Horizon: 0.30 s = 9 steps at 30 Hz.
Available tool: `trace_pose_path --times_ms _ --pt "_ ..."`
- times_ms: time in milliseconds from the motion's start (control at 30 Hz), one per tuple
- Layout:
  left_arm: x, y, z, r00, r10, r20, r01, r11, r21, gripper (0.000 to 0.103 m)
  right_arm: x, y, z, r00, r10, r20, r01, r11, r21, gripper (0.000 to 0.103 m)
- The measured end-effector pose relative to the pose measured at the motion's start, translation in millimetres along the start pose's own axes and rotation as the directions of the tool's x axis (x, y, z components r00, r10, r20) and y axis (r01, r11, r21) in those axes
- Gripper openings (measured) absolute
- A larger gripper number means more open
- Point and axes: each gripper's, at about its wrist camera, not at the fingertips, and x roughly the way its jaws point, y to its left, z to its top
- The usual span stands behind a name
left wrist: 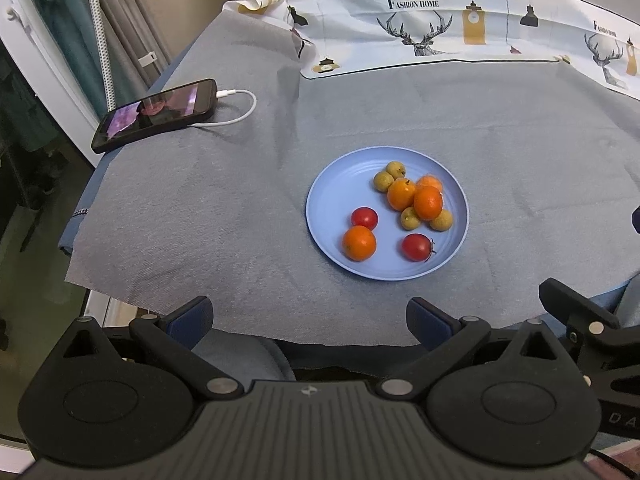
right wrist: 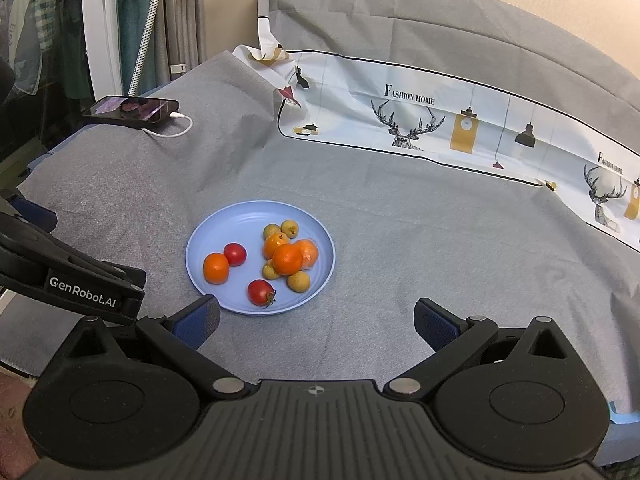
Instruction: Organize fruits
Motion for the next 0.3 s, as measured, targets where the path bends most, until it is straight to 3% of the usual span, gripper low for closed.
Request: trace_pose_path --times_ms 300 --pt "0.4 -1.5 0.7 1.0 -0.002 0.001 0.002 1.0 0.012 0.103 0.1 -1.7 -0.3 1.0 0.007 0.003 -0.007 1.0 -0.003 0.102"
